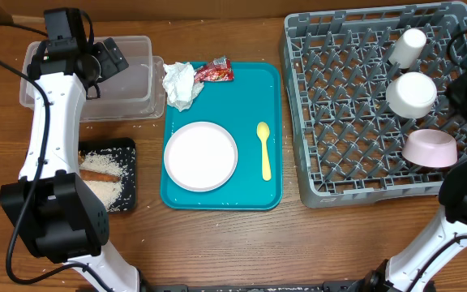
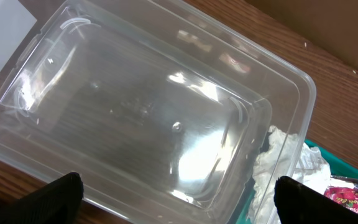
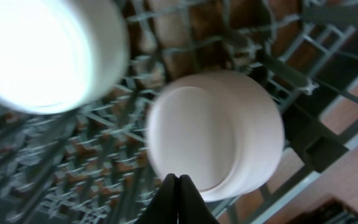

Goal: Sort waste into correct bins and load items into the dishwasher
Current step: 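Reach the right gripper back to the yellow spoon on the teal tray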

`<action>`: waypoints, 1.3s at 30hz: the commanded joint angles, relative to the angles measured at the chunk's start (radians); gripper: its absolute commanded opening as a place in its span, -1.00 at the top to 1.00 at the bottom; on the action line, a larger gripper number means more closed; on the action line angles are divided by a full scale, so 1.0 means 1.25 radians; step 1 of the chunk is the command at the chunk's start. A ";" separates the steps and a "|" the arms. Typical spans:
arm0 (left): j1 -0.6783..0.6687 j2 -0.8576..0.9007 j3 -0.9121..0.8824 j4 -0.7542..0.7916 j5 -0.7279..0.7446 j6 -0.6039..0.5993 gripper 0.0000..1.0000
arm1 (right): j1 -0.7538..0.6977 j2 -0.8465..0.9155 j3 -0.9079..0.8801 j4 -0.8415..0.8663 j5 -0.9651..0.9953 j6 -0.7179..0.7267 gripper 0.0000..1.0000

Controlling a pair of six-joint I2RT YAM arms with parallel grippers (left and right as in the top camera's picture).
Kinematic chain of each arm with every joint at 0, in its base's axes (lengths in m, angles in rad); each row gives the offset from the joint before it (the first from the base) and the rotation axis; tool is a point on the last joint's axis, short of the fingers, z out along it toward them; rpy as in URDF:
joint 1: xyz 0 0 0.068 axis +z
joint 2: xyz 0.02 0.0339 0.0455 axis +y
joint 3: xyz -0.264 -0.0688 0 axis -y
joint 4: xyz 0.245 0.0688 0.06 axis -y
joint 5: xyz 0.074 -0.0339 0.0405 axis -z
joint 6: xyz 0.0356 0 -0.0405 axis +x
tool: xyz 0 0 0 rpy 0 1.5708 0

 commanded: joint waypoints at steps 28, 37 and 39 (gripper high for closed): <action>0.000 -0.002 0.010 0.004 0.000 -0.005 -1.00 | -0.013 -0.008 -0.171 0.061 0.053 0.019 0.92; 0.000 -0.002 0.010 0.004 0.001 -0.005 -1.00 | -0.018 -0.061 -0.087 -0.003 0.066 0.020 0.93; 0.000 -0.002 0.010 0.004 0.001 -0.005 -0.99 | -0.013 -0.114 -0.034 -0.002 -0.049 -0.018 0.92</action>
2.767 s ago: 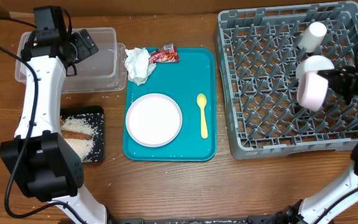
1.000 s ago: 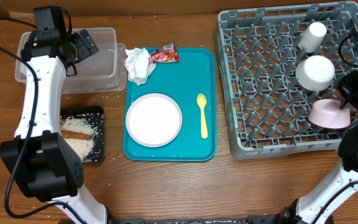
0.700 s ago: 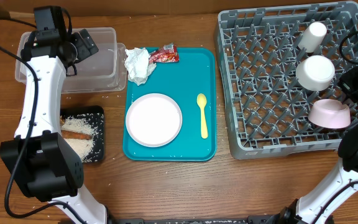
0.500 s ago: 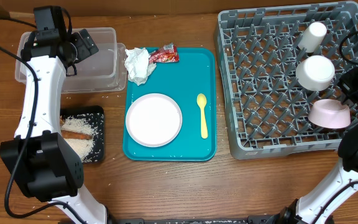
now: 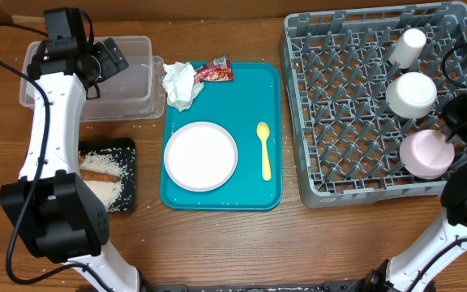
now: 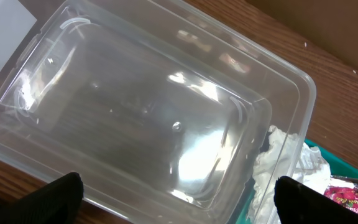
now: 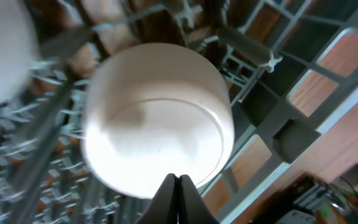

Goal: Sort waste into correct bins and load items into the dishwasher
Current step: 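Reach the right gripper back to the yellow spoon on the teal tray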

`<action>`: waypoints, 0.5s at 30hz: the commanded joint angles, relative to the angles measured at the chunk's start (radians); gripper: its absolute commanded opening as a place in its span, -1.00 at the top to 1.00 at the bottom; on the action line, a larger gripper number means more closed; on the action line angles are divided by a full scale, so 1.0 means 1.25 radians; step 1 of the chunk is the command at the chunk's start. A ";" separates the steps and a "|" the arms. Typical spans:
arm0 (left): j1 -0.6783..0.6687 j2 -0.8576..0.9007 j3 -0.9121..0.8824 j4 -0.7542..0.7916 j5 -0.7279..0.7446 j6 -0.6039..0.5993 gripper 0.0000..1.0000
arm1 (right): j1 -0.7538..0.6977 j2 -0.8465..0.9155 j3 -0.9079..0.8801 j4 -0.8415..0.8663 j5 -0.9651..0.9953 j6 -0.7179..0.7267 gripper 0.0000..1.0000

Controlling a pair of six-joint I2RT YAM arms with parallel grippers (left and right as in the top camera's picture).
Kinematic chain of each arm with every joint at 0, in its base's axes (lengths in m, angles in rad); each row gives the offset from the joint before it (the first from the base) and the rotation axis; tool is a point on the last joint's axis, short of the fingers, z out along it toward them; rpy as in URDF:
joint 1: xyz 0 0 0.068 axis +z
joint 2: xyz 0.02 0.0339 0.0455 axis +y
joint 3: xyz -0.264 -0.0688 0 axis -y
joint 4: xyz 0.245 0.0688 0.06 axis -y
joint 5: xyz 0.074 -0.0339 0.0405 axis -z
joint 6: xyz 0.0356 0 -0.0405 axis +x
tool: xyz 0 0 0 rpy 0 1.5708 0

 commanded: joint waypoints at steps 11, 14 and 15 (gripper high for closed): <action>0.000 -0.002 0.010 0.003 0.001 -0.005 -1.00 | 0.405 -0.189 0.056 0.285 -0.313 -0.129 -0.93; 0.000 -0.002 0.010 0.003 0.001 -0.005 -0.99 | 0.527 -0.173 0.034 0.329 -0.224 -0.128 -0.94; 0.000 -0.002 0.010 0.003 0.001 -0.005 -1.00 | 0.568 -0.163 0.025 0.327 -0.196 -0.128 -0.86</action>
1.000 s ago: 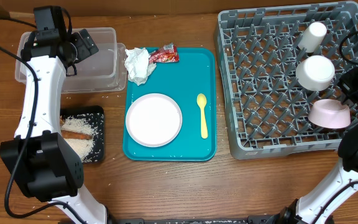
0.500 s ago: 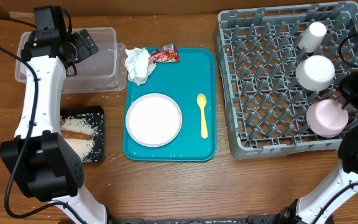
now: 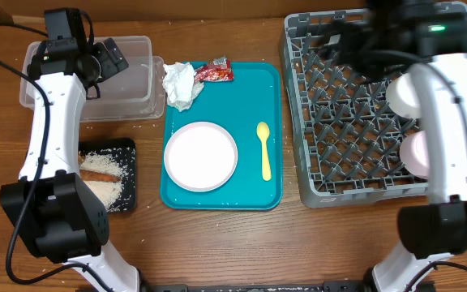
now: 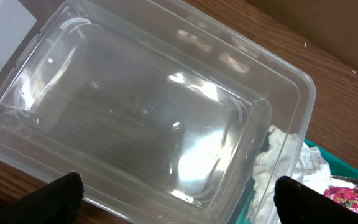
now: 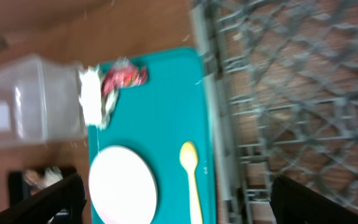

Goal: Sort waste into correct bins and load items into the dishwasher
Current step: 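Reach the right gripper back to the yellow spoon on the teal tray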

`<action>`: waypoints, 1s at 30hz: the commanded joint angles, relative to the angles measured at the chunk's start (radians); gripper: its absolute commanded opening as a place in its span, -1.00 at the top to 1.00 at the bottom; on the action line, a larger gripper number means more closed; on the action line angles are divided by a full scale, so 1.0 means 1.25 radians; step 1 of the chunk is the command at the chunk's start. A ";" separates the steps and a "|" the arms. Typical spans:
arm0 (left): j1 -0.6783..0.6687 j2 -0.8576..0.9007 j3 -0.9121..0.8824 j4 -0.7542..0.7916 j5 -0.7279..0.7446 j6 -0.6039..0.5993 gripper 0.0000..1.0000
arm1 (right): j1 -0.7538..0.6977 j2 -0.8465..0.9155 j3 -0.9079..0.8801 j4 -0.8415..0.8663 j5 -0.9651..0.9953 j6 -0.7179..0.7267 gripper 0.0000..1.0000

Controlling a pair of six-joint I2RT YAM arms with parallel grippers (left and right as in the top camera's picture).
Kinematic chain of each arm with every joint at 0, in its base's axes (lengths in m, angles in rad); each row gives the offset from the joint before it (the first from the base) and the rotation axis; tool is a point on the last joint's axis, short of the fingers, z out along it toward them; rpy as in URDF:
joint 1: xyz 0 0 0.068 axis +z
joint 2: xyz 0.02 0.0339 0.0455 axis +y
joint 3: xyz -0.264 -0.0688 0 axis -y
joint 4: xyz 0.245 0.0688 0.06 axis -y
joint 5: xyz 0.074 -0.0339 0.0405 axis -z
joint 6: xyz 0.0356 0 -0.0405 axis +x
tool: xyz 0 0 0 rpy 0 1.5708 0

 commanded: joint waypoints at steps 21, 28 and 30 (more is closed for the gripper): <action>0.000 -0.002 0.010 0.003 0.000 -0.005 -1.00 | 0.282 0.321 -0.070 -0.034 0.165 0.095 0.19; 0.000 -0.002 0.010 0.003 0.000 -0.005 -0.99 | 0.282 0.362 -0.070 0.013 0.167 0.096 -0.08; -0.002 -0.002 0.010 0.003 0.000 -0.005 -1.00 | 0.281 0.362 -0.070 0.013 0.176 0.096 -0.11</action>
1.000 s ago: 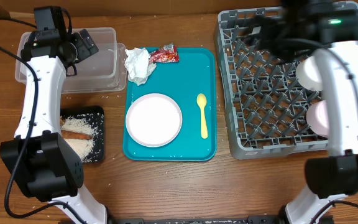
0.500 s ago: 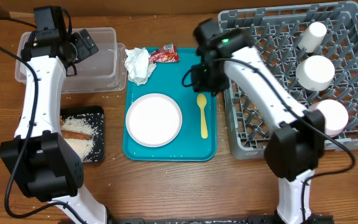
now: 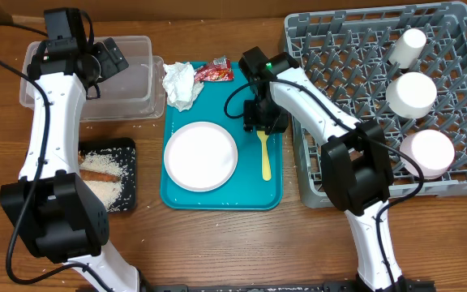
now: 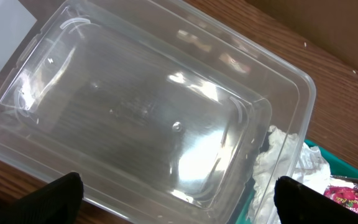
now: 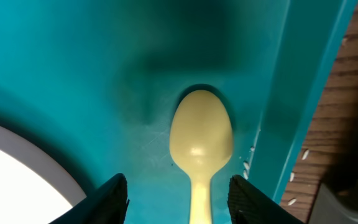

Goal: Sort waste into correct bins and load items into the dishwasher
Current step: 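Reach the right gripper back to the yellow spoon on the teal tray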

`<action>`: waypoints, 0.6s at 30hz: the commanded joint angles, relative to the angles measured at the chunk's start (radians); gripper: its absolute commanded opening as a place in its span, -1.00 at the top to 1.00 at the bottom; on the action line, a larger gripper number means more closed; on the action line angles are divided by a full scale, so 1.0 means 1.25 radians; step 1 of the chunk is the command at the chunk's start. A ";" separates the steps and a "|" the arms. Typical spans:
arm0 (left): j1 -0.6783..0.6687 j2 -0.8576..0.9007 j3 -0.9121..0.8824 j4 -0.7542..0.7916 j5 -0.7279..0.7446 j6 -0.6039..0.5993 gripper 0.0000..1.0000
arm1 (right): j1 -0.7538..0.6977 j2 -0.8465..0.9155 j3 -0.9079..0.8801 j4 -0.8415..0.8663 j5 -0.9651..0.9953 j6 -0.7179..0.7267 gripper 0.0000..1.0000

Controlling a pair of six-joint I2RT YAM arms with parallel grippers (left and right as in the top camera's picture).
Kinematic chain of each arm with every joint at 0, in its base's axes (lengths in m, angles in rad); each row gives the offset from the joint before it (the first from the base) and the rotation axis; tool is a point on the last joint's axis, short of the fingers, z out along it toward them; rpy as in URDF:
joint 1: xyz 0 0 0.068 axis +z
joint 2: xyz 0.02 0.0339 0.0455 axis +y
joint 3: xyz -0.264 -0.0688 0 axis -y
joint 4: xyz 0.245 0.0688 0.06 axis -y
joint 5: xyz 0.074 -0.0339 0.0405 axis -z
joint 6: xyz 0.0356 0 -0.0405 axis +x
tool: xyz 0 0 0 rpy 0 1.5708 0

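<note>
A yellow spoon lies on the teal tray, to the right of a white plate. My right gripper hangs low over the spoon's bowl end, open. In the right wrist view the gripper has the spoon between its two dark fingers, without touching it. A crumpled napkin and a red wrapper lie at the tray's far edge. My left gripper is open above the clear bin, with nothing in it.
The grey dish rack at the right holds a white cup, a white bowl and a pink bowl. A black tray with rice and food scraps sits at the front left.
My right arm was stretched over the back of the rack, looking down on the tray from high up. Now its gripper is low over the yellow spoon, open. The left arm is unchanged.
My right gripper was shut right at the pink bowl in the rack's front right corner, and still there at the following moment. Then the arm was over the rack with the bowl left behind. Now it is open over the spoon. My left gripper stayed above the bin.
</note>
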 commanded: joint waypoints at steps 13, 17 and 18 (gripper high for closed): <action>-0.005 -0.002 0.010 0.003 0.001 -0.005 -0.99 | -0.003 -0.004 -0.094 0.107 0.030 0.007 -0.11; -0.005 -0.002 0.010 0.003 0.000 -0.005 -1.00 | -0.003 -0.004 -0.094 0.116 0.030 0.007 0.34; -0.005 -0.002 0.010 0.003 0.000 -0.005 -1.00 | -0.003 -0.004 -0.094 0.116 0.030 0.007 0.39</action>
